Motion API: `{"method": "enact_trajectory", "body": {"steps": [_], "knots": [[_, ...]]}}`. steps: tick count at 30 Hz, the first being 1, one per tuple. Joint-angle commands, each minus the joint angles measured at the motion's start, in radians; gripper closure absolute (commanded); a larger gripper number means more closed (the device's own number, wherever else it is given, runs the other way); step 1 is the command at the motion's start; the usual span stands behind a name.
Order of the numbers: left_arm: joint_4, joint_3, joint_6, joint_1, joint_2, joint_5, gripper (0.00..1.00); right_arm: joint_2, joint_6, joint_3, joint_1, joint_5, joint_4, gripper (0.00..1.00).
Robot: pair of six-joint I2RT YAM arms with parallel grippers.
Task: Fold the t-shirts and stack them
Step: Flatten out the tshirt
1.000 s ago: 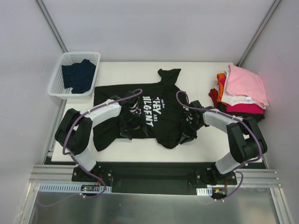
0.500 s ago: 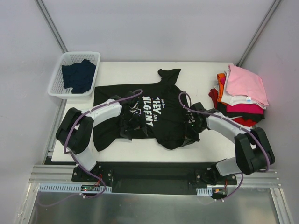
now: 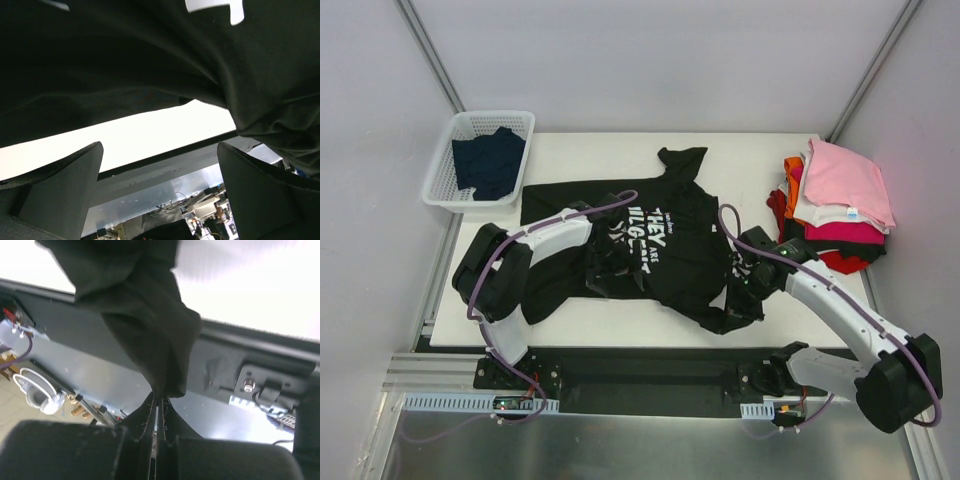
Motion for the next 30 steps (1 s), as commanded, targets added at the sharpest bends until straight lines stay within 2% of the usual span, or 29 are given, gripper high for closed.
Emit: {"method": "enact_trajectory", "body": {"steps": [1, 12, 16, 19, 21, 24, 25, 30], "knots": [[-0.017, 0.018, 0.013, -0.015, -0.017, -0.011, 0.01, -0.085, 0.065, 0.053, 0.039, -0.006, -0.182, 0.99], [-0.008, -0.016, 0.008, -0.030, -0.033, -0.024, 0.01, -0.239, 0.106, 0.040, 0.088, -0.089, -0.320, 0.97], [-0.006, -0.002, 0.011, -0.036, -0.026, -0.019, 0.01, -0.306, 0.124, -0.018, 0.105, -0.123, -0.345, 0.68], [-0.006, -0.002, 0.013, -0.039, -0.023, -0.019, 0.01, -0.361, 0.135, -0.077, 0.104, -0.120, -0.352, 0.59], [-0.006, -0.007, 0.013, -0.042, -0.024, -0.021, 0.01, -0.368, 0.120, -0.083, 0.104, -0.083, -0.340, 0.59], [-0.005, -0.019, 0.014, -0.046, -0.027, -0.027, 0.01, -0.288, 0.063, -0.063, 0.099, -0.005, -0.296, 0.57], [-0.005, -0.024, 0.016, -0.046, -0.030, -0.031, 0.01, -0.218, 0.055, -0.060, 0.099, 0.008, -0.271, 0.57], [-0.008, -0.015, 0.022, -0.044, -0.073, -0.070, 0.01, -0.012, 0.014, 0.001, 0.093, 0.063, -0.051, 0.61]]}}
